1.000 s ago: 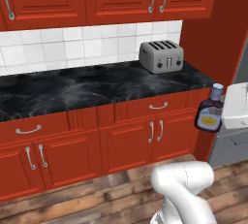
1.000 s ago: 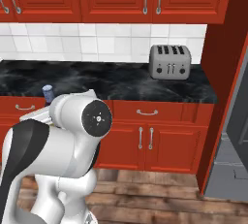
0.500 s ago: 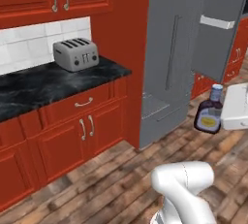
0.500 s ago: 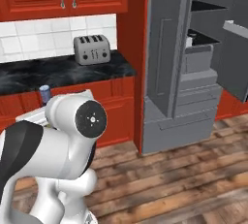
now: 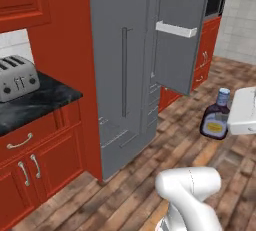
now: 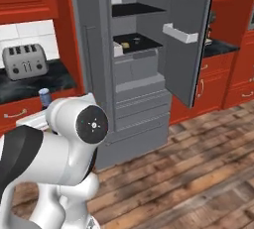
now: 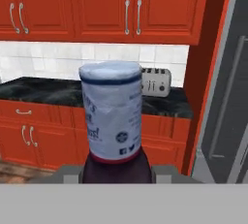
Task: Place the mustard and condiment bottle from the counter to the top shelf of the fridge. If the existing items in the fridge are on the top shelf, move them to other shelves.
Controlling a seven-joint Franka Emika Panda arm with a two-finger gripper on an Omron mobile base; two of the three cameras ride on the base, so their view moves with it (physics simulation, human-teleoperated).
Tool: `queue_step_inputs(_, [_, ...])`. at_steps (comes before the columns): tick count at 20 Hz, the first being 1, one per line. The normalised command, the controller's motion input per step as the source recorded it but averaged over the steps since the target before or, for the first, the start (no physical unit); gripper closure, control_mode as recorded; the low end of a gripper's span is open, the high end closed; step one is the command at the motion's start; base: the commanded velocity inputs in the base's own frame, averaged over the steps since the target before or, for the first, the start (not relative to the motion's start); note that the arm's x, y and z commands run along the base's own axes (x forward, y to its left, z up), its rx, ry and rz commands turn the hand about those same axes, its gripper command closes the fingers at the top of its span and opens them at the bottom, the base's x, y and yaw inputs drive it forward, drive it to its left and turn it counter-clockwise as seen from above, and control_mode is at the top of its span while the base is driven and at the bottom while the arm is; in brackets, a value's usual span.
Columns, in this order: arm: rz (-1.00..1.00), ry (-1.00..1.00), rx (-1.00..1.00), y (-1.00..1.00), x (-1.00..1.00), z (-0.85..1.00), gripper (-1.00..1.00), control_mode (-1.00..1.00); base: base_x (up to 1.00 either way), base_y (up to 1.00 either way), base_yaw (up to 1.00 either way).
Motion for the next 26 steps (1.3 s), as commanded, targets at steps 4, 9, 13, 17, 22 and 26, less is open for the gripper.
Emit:
queue_step_inputs(4, [0.00, 0.00, 0.00, 0.00, 0.00, 0.00, 1.00, 1.00, 1.00, -0.61, -0.12])
queue_step_inputs(9, [0.00, 0.00, 0.00, 0.00, 0.00, 0.00, 1.00, 1.00, 1.00, -0.49, 0.09])
queue_step_inputs(13, [0.00, 0.00, 0.00, 0.00, 0.00, 0.00, 1.00, 1.00, 1.00, -0.45, 0.19])
queue_step_inputs(17, [0.00, 0.00, 0.00, 0.00, 0.00, 0.00, 1.00, 1.00, 1.00, -0.45, 0.38])
queue_step_inputs(22, [0.00, 0.00, 0.00, 0.00, 0.00, 0.00, 1.00, 1.00, 0.52, -0.20, 0.65])
queue_step_inputs(26, [0.00, 0.00, 0.00, 0.00, 0.00, 0.00, 1.00, 1.00, 0.57, -0.05, 0.63])
